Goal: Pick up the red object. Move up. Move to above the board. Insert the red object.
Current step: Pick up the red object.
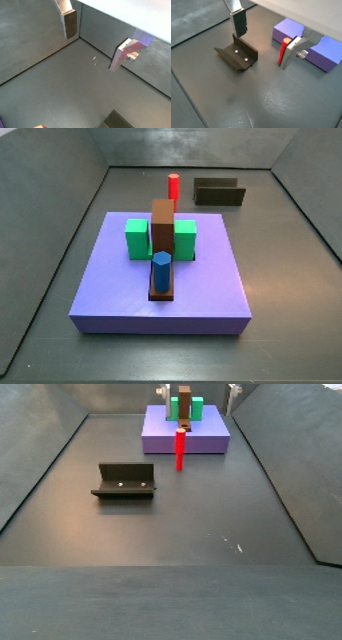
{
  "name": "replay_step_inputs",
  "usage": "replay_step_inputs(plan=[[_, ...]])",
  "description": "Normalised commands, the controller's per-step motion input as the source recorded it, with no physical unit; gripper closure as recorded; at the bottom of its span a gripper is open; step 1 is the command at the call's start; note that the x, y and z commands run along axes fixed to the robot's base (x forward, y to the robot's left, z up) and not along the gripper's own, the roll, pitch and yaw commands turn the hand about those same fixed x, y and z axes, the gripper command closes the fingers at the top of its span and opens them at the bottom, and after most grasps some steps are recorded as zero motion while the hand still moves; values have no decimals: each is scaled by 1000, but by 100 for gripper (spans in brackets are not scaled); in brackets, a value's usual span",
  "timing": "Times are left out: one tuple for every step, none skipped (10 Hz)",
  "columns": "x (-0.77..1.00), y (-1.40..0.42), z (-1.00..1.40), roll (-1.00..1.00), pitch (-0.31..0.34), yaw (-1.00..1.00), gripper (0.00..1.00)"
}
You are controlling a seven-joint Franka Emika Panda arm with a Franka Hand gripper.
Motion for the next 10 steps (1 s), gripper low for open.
replay_step_inputs(plan=[[-43,-457,-171,0,-23,40,0],[0,-614,-117,0,0,34,0],[0,-846,-129,33,0,91,0],[-46,-874,-149,56,-26,80,0],[-11,-843,-180,54,-23,46,0],[0,-700,-340,1,-31,0,0],[-9,-646,-377,0,-36,0,0],[31,-506,-460,-39,-23,0,0],[283,-354,-537,-96,0,31,0],[266,-226,-557,-117,0,57,0]])
